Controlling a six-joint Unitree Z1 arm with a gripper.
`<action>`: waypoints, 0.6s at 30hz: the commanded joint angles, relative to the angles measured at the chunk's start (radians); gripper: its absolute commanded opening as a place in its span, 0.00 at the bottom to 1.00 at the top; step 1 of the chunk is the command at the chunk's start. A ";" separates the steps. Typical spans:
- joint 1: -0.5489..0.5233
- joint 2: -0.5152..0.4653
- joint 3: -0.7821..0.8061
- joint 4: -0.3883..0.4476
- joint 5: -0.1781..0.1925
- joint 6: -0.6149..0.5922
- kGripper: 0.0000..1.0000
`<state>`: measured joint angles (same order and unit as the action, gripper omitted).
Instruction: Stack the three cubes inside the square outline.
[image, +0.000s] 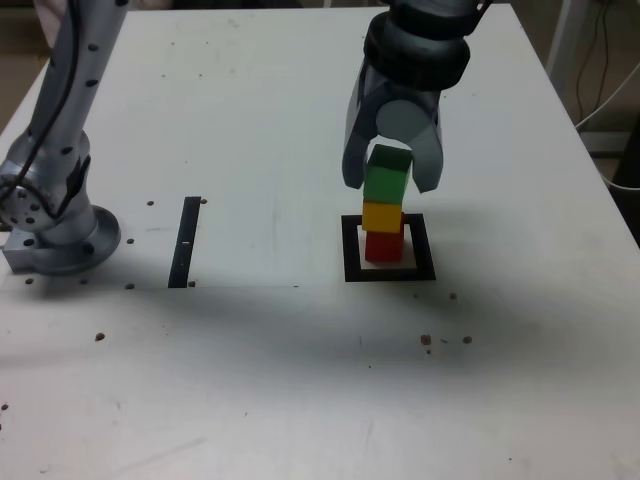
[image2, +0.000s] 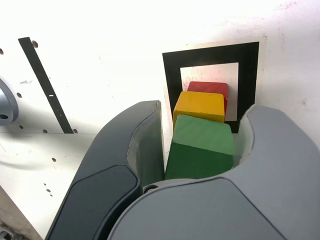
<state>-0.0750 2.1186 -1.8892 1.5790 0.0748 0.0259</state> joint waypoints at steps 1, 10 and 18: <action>0.002 0.001 0.005 0.006 0.002 0.002 0.99; 0.003 -0.008 0.014 0.006 0.005 0.003 0.99; 0.003 -0.038 0.017 0.007 0.014 0.003 0.99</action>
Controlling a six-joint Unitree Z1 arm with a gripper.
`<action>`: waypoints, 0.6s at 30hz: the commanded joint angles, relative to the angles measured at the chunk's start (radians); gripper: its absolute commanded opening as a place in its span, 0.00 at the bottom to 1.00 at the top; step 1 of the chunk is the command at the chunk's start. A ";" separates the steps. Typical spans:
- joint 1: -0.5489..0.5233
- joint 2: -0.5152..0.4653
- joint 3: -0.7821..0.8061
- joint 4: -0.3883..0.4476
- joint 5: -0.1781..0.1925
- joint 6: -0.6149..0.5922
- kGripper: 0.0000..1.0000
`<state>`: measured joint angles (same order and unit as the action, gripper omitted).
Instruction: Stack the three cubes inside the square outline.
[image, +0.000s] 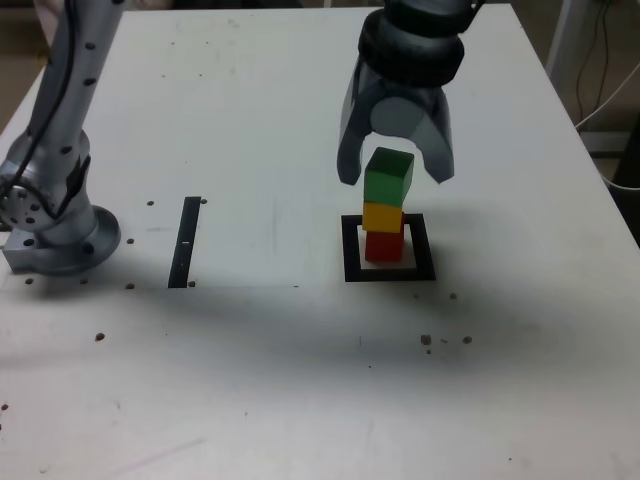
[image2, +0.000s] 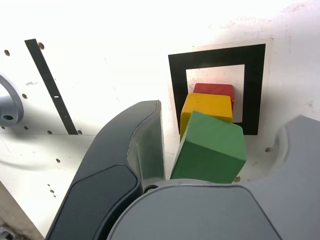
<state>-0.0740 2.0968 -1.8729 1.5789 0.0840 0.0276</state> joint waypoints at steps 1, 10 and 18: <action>0.002 -0.023 0.000 0.008 0.009 0.002 0.99; -0.007 -0.072 -0.021 0.016 0.067 0.007 0.99; -0.018 -0.092 -0.030 0.024 0.077 0.013 0.99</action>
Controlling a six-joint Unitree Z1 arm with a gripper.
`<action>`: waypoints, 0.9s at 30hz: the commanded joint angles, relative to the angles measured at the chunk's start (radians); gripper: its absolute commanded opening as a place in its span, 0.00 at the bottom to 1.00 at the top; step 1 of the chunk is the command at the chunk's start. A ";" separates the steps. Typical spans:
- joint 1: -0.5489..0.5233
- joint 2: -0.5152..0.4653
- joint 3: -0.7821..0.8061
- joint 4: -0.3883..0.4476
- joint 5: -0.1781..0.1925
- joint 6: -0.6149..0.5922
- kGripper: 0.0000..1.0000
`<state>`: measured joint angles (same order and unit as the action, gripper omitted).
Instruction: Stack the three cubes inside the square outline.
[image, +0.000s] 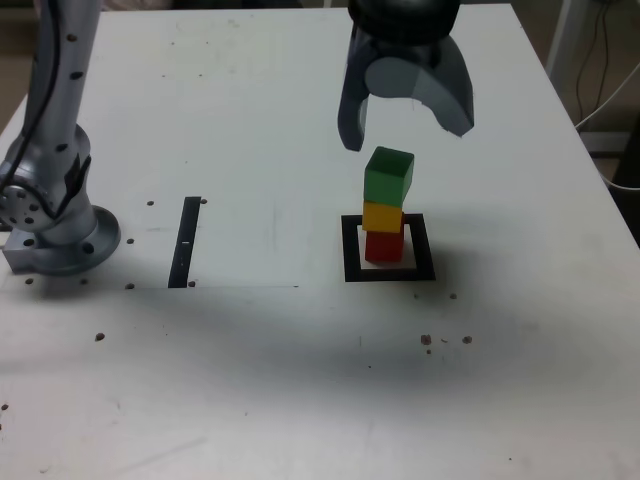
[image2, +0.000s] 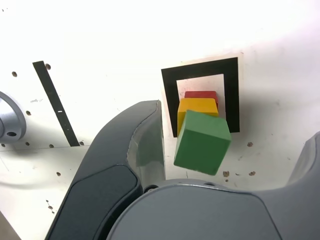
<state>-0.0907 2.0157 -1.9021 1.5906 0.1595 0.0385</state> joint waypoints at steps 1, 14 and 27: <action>-0.001 -0.014 0.002 0.013 0.002 0.003 0.99; 0.003 -0.139 0.161 0.023 0.005 0.007 0.99; 0.041 -0.320 0.469 -0.003 -0.006 -0.016 0.99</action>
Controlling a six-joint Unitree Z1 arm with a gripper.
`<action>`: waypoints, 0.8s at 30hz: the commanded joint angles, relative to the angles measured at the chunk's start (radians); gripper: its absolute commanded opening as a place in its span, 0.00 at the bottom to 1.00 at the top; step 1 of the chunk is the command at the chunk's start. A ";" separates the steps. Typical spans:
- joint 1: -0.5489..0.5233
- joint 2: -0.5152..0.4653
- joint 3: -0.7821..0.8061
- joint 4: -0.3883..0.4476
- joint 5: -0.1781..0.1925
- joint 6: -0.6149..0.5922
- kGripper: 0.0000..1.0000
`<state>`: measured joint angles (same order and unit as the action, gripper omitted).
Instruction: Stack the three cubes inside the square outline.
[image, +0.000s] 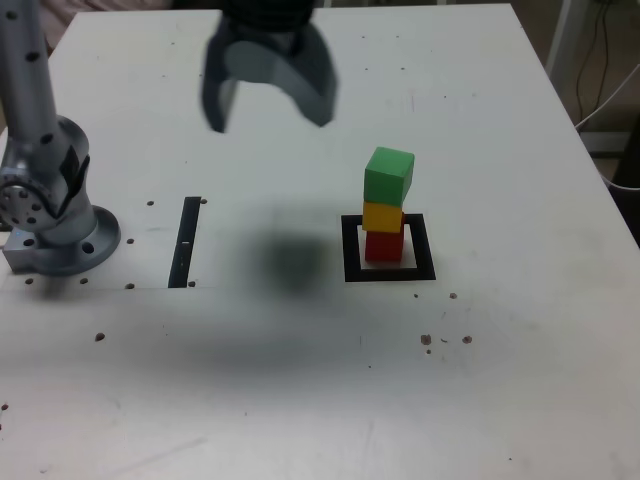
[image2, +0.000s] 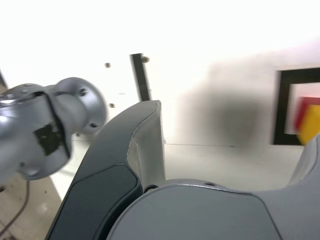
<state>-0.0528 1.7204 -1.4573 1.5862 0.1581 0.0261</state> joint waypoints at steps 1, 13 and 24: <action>0.005 -0.037 0.048 -0.005 -0.010 -0.006 0.99; 0.010 -0.154 0.339 -0.222 -0.109 -0.014 0.99; 0.011 -0.181 0.539 -0.389 -0.140 -0.027 0.99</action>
<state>-0.0445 1.5456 -0.9401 1.2216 0.0245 0.0022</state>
